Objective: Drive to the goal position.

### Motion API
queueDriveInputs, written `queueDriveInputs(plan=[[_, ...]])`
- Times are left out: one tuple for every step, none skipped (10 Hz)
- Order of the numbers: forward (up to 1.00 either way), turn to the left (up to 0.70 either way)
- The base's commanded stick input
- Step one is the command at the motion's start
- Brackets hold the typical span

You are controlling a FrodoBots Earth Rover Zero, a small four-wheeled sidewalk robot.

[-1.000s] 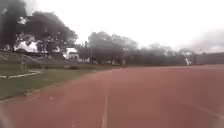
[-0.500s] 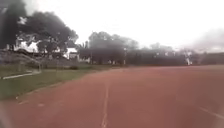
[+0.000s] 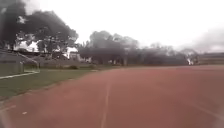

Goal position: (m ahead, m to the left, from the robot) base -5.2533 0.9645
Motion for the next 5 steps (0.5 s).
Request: queueDriveInputs(plan=[[0.7,0.01],[0.7,0.01],[0.7,0.01],[0.7,0.01],[0.7,0.01]])
